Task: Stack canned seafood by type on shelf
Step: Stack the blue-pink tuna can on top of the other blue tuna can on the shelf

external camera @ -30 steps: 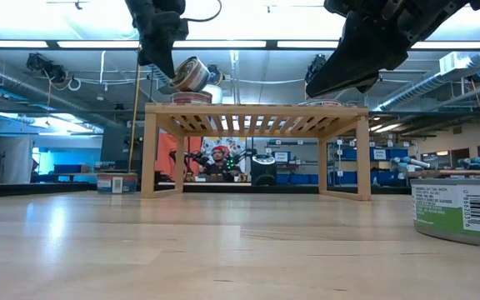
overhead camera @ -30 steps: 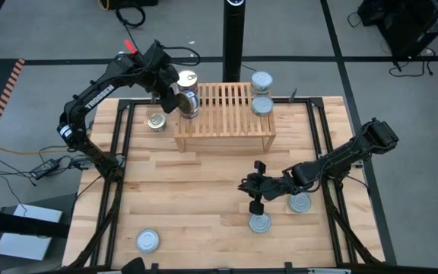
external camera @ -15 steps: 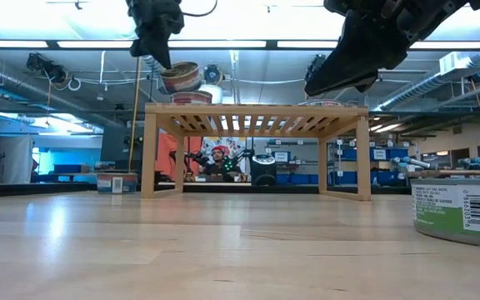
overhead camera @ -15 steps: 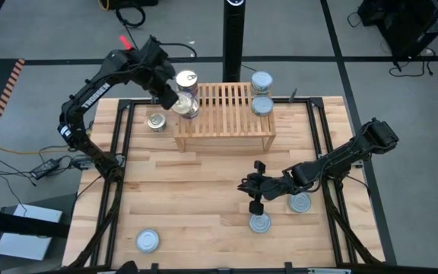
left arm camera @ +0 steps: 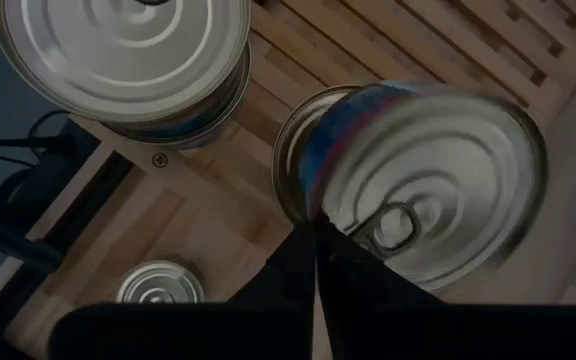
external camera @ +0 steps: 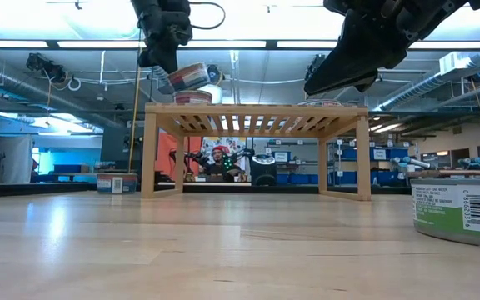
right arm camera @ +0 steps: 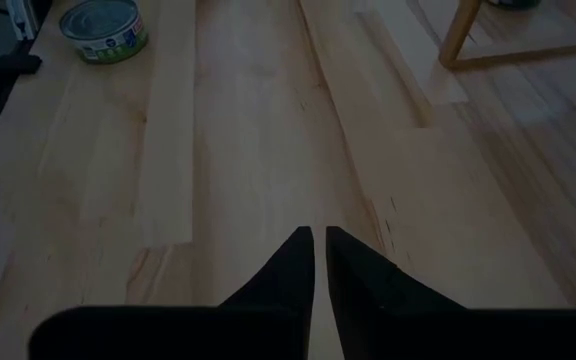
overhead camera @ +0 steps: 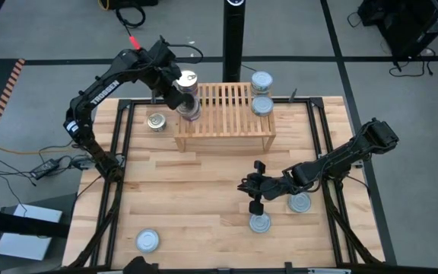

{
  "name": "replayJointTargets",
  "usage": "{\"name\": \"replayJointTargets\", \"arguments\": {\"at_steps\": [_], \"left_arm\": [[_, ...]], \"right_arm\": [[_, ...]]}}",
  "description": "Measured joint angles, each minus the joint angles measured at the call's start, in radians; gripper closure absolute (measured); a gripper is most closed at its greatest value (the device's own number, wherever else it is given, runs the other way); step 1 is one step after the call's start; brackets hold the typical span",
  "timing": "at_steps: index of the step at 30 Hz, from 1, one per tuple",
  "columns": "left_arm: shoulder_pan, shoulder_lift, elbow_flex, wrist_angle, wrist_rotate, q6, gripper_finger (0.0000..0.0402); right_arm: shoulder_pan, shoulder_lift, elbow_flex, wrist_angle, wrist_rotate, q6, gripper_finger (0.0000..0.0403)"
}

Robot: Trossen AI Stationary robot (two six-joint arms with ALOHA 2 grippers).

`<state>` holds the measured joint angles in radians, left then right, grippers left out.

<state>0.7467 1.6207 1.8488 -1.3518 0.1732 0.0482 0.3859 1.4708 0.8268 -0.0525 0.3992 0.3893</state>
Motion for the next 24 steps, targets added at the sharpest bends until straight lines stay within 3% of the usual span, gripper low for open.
{"name": "replayJointTargets", "arguments": {"at_steps": [10, 14, 18, 24], "left_arm": [[-0.002, -0.001, 0.0, 0.006, -0.029, 0.028, 0.0323], [-0.017, -0.007, 0.045, 0.0, -0.151, 0.061, 0.0305], [-0.08, -0.079, 0.053, 0.12, -0.299, 0.116, 0.0321], [-0.209, -0.26, -0.055, 0.348, -0.284, 0.172, 0.0387]], "right_arm": [[0.0, 0.0, 0.0, 0.0, 0.0, 0.0, 0.036], [0.0, 0.0, 0.0, -0.001, 0.0, 0.0, 0.036], [0.0, 0.0, 0.0, -0.007, 0.0, 0.0, 0.036], [0.0, 0.0, 0.0, -0.016, 0.035, -0.003, 0.0363]]}}
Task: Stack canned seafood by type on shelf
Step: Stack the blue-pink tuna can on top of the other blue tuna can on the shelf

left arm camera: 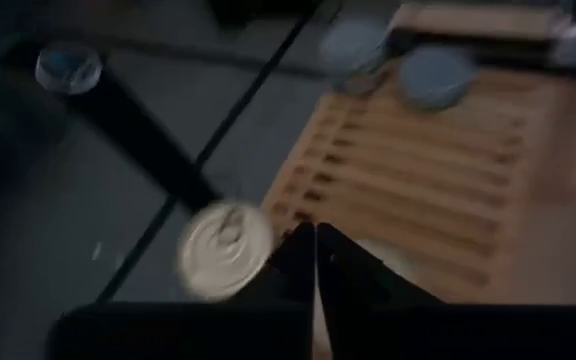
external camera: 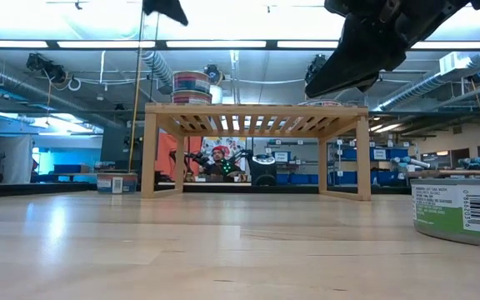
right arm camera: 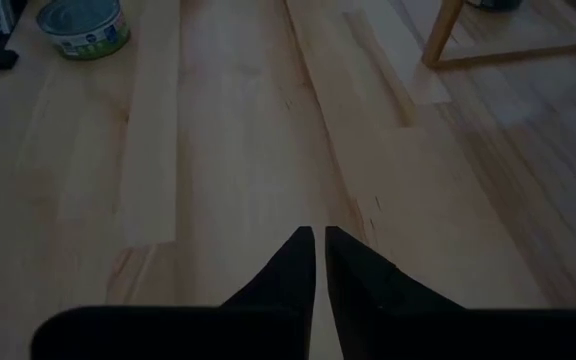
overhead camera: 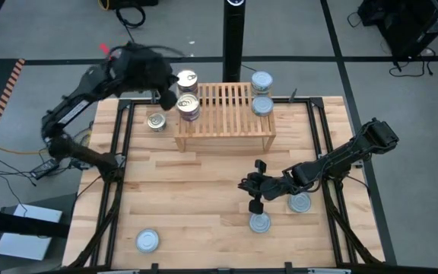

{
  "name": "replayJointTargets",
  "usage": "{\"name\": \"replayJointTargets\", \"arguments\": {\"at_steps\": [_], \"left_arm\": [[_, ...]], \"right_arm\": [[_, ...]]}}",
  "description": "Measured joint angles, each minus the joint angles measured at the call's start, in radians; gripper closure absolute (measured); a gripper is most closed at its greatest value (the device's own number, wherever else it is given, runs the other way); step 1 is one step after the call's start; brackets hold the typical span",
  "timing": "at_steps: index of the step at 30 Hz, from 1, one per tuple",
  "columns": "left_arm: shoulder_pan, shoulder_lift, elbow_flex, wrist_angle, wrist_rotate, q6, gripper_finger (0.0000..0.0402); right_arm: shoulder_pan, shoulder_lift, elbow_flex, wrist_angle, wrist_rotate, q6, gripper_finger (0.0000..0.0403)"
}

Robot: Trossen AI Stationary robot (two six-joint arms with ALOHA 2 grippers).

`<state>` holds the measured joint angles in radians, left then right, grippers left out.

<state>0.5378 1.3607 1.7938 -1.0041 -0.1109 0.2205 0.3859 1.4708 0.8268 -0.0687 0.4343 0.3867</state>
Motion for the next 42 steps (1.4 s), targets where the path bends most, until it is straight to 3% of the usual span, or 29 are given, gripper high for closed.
{"name": "replayJointTargets", "arguments": {"at_steps": [7, 12, 17, 22, 25, 29, 31, 42], "left_arm": [[-0.155, -0.201, -0.327, 0.241, 0.023, 0.0, 0.0395], [-0.266, -0.298, -0.606, 0.524, 0.023, 0.001, 0.0397], [-0.334, -0.322, -0.816, 0.759, 0.022, -0.03, 0.0398], [-0.396, -0.292, -0.962, 0.96, -0.008, -0.065, 0.0398], [-0.428, -0.257, -1.019, 1.042, -0.101, -0.08, 0.0398], [-0.449, -0.214, -1.047, 1.047, -0.341, -0.091, 0.0398], [-0.45, -0.195, -1.054, 1.041, -0.414, -0.091, 0.0398], [-0.415, -0.085, -1.06, 1.066, -0.558, -0.095, 0.0399]], "right_arm": [[0.0, 0.0, 0.0, 0.005, 0.022, -0.016, 0.0394], [0.0, 0.0, 0.0, 0.029, 0.04, -0.024, 0.0392], [0.0, 0.0, -0.017, 0.07, 0.056, -0.052, 0.0397], [0.0, 0.0, -0.124, 0.309, 0.066, -0.142, 0.0398], [0.0, 0.0, -0.178, 0.407, 0.068, -0.162, 0.04], [0.0, 0.0, -0.201, 0.435, 0.071, -0.151, 0.04], [0.0, 0.0, -0.202, 0.434, 0.071, -0.15, 0.04], [0.0, 0.0, -0.202, 0.441, 0.071, -0.147, 0.0399]]}}
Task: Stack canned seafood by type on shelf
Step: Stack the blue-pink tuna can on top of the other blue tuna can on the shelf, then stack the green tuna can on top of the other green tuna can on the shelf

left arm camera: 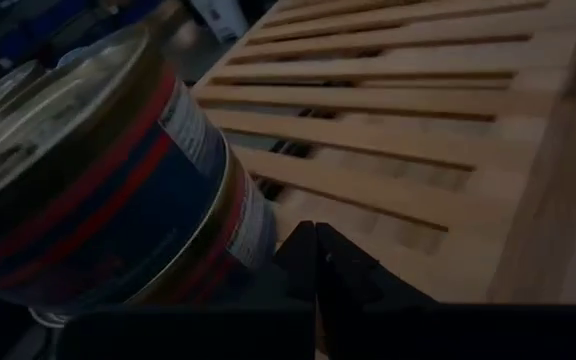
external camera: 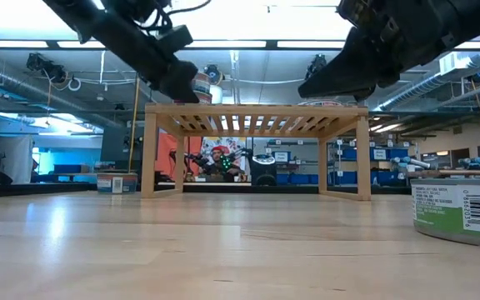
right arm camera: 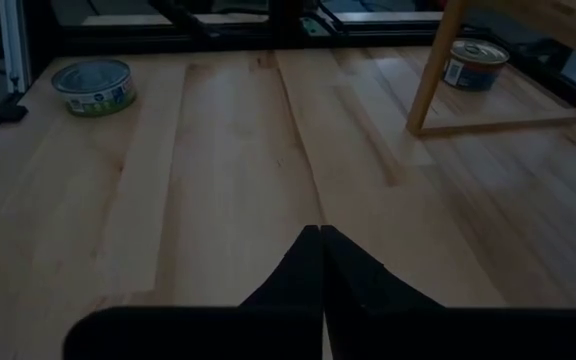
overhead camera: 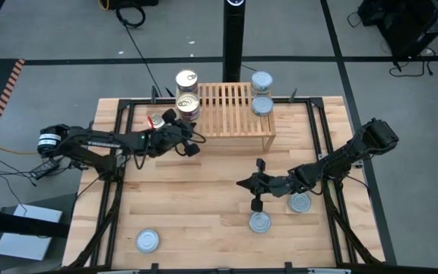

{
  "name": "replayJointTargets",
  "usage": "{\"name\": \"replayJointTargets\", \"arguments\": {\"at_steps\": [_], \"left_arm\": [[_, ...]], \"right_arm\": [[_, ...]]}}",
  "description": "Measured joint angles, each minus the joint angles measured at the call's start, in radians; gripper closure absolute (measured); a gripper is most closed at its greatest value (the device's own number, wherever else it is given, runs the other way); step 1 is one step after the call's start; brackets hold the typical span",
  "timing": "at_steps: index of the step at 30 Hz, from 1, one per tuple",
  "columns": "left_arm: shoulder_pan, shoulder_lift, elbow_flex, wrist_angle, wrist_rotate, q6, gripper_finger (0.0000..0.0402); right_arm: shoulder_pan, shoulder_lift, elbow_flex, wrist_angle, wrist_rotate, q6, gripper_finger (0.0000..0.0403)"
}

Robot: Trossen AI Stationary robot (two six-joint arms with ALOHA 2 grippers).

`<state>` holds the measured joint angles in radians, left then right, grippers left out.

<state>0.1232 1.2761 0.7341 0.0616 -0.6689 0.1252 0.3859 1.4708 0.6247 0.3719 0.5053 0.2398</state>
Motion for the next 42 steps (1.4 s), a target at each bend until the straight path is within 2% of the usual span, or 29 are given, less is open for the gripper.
{"name": "replayJointTargets", "arguments": {"at_steps": [17, 22, 28, 38, 42], "left_arm": [[0.098, 0.008, 0.0, 0.001, -0.018, 0.001, 0.0399], [0.097, 0.008, 0.0, 0.008, -0.015, 0.001, 0.0399], [-0.023, -0.007, 0.0, 0.024, 0.031, 0.001, 0.0399], [-0.341, -0.005, 0.0, 0.033, 0.053, -0.075, 0.0399], [-0.432, -0.006, -0.054, 0.179, 0.056, -0.066, 0.0398]], "right_arm": [[0.0, 0.0, 0.0, 0.001, 0.0, 0.001, 0.0399], [0.0, 0.0, 0.0, 0.001, 0.0, 0.001, 0.0398], [0.0, 0.0, 0.001, 0.001, 0.0, -0.002, 0.0397], [-0.002, 0.0, 0.001, 0.002, -0.007, 0.028, 0.0393], [-0.009, 0.0, 0.001, 0.001, -0.043, 0.046, 0.0386]]}}
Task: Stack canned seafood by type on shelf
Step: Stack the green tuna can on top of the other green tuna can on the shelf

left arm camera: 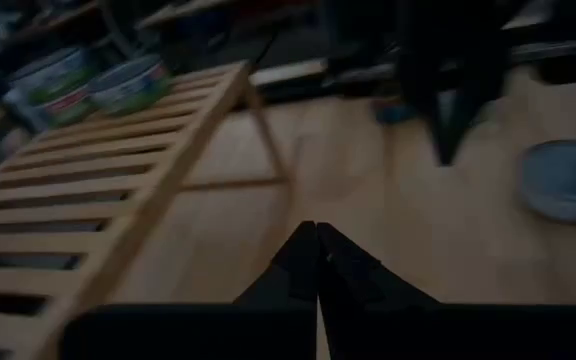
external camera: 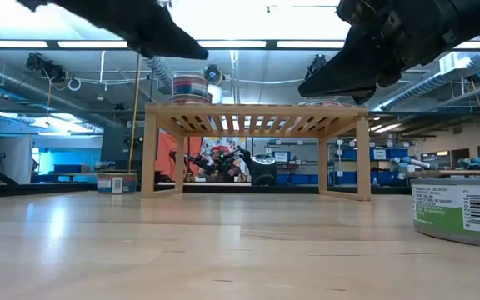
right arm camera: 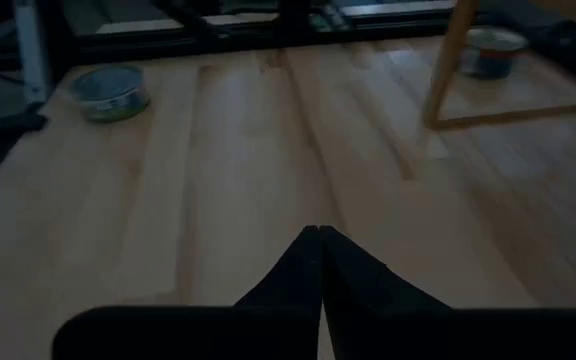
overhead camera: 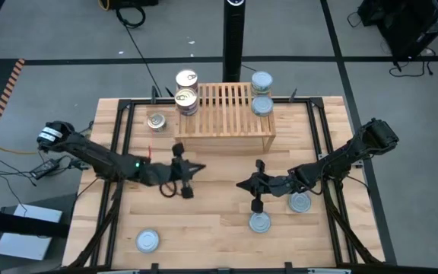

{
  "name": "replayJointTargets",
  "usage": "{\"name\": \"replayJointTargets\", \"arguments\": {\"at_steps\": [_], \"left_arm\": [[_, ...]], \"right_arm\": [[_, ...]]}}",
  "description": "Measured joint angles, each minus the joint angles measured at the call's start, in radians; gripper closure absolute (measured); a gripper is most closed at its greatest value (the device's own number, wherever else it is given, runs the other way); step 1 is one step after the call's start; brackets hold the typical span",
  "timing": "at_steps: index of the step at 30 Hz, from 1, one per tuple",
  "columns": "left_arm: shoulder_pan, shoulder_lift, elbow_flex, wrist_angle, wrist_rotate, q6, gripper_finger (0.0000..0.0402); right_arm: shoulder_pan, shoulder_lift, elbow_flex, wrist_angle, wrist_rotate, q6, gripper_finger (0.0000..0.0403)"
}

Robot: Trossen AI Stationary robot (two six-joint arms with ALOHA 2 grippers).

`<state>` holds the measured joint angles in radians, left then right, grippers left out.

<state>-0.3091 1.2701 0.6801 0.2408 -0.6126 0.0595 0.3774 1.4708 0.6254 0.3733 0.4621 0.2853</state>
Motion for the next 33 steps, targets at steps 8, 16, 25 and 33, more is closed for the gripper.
{"name": "replayJointTargets", "arguments": {"at_steps": [8, 16, 25, 33], "left_arm": [[-0.041, 0.0, -0.259, 0.475, 0.181, -0.02, 0.0398], [-0.053, 0.0, -0.337, 0.519, 0.196, -0.072, 0.0398], [-0.053, 0.0, -0.341, 0.531, 0.234, -0.094, 0.0398], [-0.053, 0.0, -0.34, 0.55, 0.234, -0.094, 0.0398]], "right_arm": [[0.002, 0.0, 0.016, -0.011, -0.062, 0.036, 0.0397], [0.061, 0.0, 0.187, -0.378, -0.16, 0.14, 0.0392], [0.101, 0.0, 0.259, -0.64, -0.321, 0.38, 0.0364], [0.101, 0.0, 0.258, -0.801, -0.354, 0.452, 0.0326]]}}
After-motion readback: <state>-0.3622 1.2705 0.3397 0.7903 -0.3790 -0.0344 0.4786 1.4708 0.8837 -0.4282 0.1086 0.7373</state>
